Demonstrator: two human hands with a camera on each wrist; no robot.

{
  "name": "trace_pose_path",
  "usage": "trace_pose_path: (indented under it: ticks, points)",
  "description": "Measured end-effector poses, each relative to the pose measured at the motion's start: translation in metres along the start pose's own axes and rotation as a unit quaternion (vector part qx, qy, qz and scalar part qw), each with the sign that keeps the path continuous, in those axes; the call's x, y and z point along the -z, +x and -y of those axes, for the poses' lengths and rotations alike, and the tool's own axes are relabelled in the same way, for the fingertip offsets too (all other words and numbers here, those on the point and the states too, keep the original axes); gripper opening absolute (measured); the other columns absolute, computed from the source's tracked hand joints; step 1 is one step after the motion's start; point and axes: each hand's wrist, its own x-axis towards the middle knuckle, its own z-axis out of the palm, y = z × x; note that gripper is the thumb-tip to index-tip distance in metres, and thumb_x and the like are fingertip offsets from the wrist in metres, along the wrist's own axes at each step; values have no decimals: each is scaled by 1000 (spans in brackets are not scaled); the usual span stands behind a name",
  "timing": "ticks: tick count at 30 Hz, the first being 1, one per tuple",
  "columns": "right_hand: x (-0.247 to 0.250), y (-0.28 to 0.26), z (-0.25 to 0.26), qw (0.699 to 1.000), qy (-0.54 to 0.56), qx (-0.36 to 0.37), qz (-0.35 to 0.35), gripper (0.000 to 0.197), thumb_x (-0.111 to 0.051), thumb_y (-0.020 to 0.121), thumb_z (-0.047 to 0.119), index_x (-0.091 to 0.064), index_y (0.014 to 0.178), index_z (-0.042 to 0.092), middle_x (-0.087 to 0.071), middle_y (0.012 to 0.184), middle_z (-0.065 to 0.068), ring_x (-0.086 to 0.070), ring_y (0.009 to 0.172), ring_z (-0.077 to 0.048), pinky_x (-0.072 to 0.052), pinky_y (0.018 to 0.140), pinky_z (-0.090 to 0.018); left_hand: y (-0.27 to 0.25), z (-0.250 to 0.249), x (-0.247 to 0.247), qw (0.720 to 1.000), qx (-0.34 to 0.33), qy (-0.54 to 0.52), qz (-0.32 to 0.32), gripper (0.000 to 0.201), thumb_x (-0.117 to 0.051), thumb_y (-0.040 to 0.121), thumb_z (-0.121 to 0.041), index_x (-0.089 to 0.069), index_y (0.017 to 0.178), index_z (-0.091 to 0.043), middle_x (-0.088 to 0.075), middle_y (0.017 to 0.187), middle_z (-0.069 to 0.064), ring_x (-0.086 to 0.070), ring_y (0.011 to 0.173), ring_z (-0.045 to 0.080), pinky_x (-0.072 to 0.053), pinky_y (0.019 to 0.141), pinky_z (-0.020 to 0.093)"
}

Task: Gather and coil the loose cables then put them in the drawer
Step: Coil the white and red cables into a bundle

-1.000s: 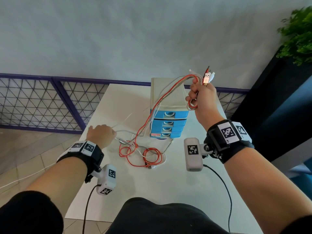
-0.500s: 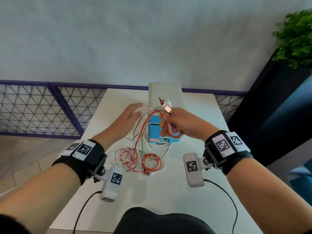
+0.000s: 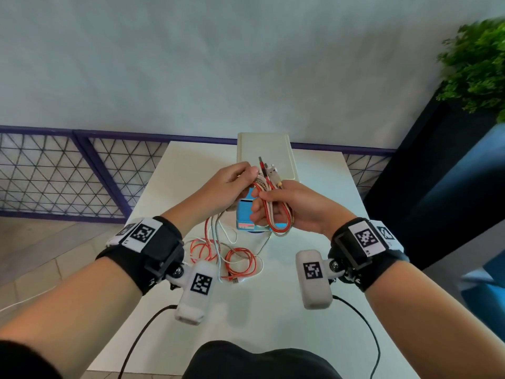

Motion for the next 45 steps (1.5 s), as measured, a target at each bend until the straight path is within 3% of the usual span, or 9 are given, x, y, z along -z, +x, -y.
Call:
trace_pose_path:
  ticks: [6,10,15,20,24,31,34,39,45]
  points:
    - [0,8,-7,1000,-20,12,-18,18,-40,103,18,-53,93,10,-52,59,6,-52,52,-9,-50,57,-23,3,1,4,998,-1,70,-4,26,-45,95,-37,-51,86,-14,-41,56,1,-31,37,5,-28,37,19]
    - [10,12,-6,985,-146,30,-83,19,-40,103,19,-49,87,14,-44,60,7,-43,48,-7,-47,52,-20,-2,4,12,988,118,45,85,46,-41,86,-57,-48,104,-15,-39,48,-4,-34,36,11,-43,44,26]
    - [31,10,-3,983,-157,25,-93,19,-42,102,20,-49,86,13,-52,64,3,-54,55,-12,-54,62,-27,-12,5,28,942,234,-101,217,43,-37,93,-53,-49,69,-19,-23,47,-7,-20,36,6,-33,42,18]
    - [30,10,-3,985,-142,23,-90,17,-43,102,21,-51,92,11,-51,65,3,-50,54,-10,-49,55,-23,-13,9,31,916,236,-183,269,43,-33,92,-52,-50,72,-18,-26,52,-8,-22,42,7,-34,52,21]
    - [29,9,-4,984,-156,23,-88,17,-44,102,23,-53,95,10,-47,65,3,-44,54,-9,-48,54,-22,-15,17,32,898,239,-260,262,58,-24,92,-56,-54,71,-12,-33,55,-4,-32,45,8,-21,67,27]
    - [18,12,-5,966,-243,12,-89,18,-43,102,21,-51,87,14,-45,66,2,-43,51,-9,-43,57,-25,-6,4,17,960,231,-14,159,79,-21,74,-81,-60,72,-12,-57,62,3,-58,58,18,-49,65,26]
    - [10,12,-6,960,-266,13,-85,23,-42,102,19,-51,81,15,-45,64,2,-43,48,-9,-41,55,-24,2,5,10,972,205,-1,114,64,-31,83,-71,-59,70,-14,-54,60,0,-54,52,14,-49,62,25]
    - [10,9,-4,971,-231,24,-63,24,-46,101,21,-55,80,16,-50,59,7,-48,49,-7,-43,57,-23,3,7,10,968,183,-123,117,40,-35,99,-41,-50,72,-15,-36,56,-4,-30,48,12,-30,59,28]
    - [18,12,-4,977,-206,31,-40,20,-45,101,21,-52,85,14,-49,66,4,-50,55,-8,-47,61,-26,-5,5,17,940,202,-207,182,33,-40,92,-43,-51,76,-16,-40,54,-6,-46,53,12,-47,59,23]
